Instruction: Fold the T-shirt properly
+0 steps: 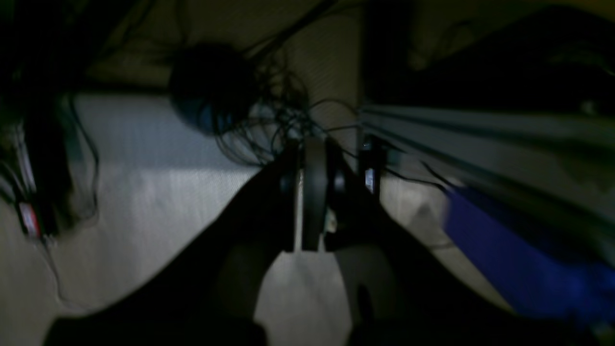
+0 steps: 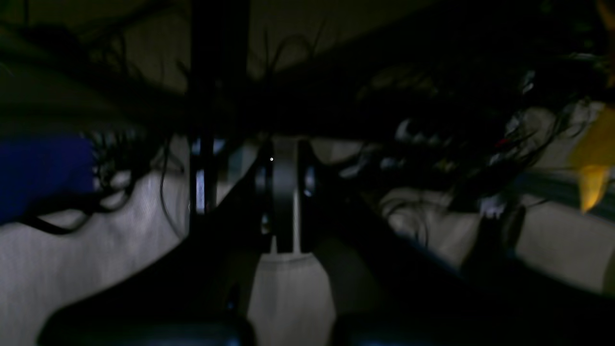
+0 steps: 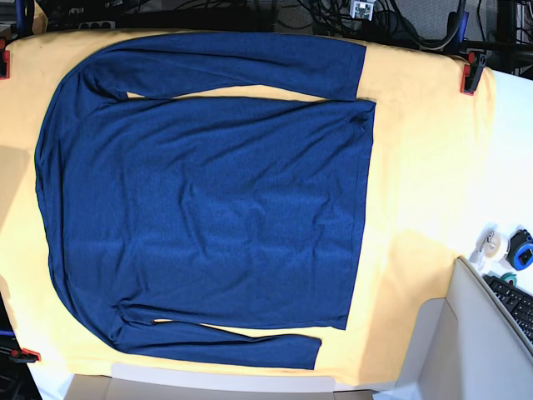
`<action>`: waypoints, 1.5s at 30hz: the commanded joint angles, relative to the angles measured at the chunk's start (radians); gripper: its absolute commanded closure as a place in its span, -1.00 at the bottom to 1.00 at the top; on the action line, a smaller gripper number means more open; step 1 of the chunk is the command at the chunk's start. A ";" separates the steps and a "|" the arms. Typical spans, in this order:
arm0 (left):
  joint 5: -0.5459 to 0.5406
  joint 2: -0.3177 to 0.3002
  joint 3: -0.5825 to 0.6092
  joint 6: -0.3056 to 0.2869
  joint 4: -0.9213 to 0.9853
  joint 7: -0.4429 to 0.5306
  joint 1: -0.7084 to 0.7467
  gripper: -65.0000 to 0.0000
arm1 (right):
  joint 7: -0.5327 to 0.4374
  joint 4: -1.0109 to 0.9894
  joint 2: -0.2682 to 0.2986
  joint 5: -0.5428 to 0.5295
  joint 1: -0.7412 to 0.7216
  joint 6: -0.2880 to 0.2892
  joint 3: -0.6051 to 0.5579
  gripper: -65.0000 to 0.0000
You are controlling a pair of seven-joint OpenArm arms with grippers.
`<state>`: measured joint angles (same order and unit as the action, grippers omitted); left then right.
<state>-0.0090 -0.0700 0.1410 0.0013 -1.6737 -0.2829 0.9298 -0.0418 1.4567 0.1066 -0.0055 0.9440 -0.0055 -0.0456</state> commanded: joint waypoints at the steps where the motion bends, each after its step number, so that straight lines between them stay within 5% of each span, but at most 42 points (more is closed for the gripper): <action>1: 0.005 -0.020 0.016 0.003 -0.065 0.011 0.048 1.00 | -0.020 0.063 0.005 -0.003 0.042 0.006 -0.001 1.00; 13: 0.005 -0.170 0.070 0.003 -0.394 0.009 0.194 0.93 | -0.027 0.556 0.049 -0.066 0.272 0.006 0.002 1.00; 17: 0.005 -0.170 0.067 0.003 -0.400 0.009 0.185 0.72 | -0.027 0.563 0.084 -0.342 0.263 0.012 0.092 1.00; 23: 0.005 -0.169 0.065 0.003 -0.400 0.009 0.177 0.56 | 0.035 0.565 0.101 -0.825 0.229 0.144 0.344 0.94; 30: 0.005 -0.166 0.065 0.003 -0.400 -0.026 0.125 0.50 | 0.486 0.559 0.081 -1.321 0.123 0.181 0.694 0.11; 39: 0.005 -0.166 0.065 0.003 -0.400 -0.055 0.073 0.49 | 0.975 0.457 -0.126 -1.338 -0.164 0.244 1.016 0.08; 45: 0.005 -0.166 0.065 0.003 -0.400 -0.055 0.068 0.49 | 1.037 0.382 -0.152 -1.201 -0.274 0.244 1.030 0.07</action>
<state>-0.0067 -0.2329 0.2085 0.0010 -2.0563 -0.3588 0.9829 1.0031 1.8236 -0.0540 -1.1969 0.6582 0.2256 0.9771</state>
